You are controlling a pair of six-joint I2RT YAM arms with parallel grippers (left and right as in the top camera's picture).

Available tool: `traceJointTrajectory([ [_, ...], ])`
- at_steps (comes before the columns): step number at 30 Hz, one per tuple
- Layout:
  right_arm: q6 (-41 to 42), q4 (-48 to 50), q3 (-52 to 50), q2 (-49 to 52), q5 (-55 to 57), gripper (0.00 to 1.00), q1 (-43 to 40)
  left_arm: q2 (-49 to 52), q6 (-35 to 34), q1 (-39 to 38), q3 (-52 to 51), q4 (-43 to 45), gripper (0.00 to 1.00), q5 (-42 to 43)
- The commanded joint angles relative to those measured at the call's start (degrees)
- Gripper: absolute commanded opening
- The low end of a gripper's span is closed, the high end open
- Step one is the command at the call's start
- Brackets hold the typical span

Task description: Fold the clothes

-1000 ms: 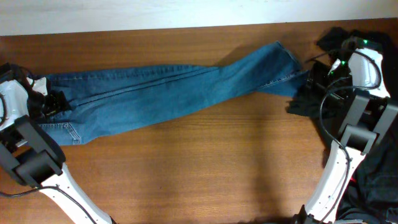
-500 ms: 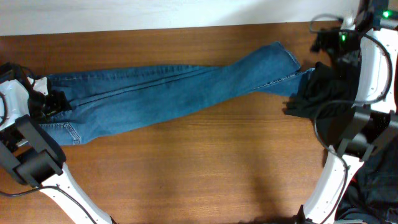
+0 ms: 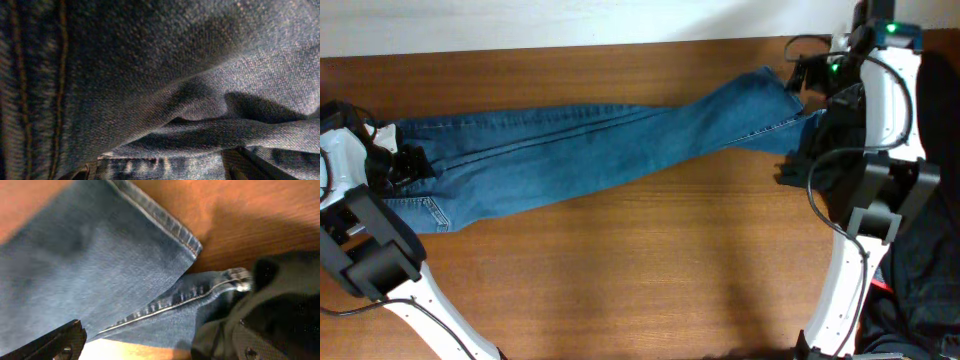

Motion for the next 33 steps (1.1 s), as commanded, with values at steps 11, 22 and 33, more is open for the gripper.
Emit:
traceJointTrajectory([
  [11,-0.26,2.36,-0.33,2.49,-3.1,0.99,0.44,1.4,-0.31,0.13,-1.03,-0.57,0.79,-0.42],
  [22,-0.66,9.11,-0.33,7.1,-7.58,0.99,2.1,1.4,-0.31,0.13,-1.03,-0.63,0.79,-0.39],
  [33,-0.59,11.61,-0.35,11.34,-8.2,1.0,3.54,1.4,-0.33,0.13,-1.03,-0.63,0.79,-0.39],
])
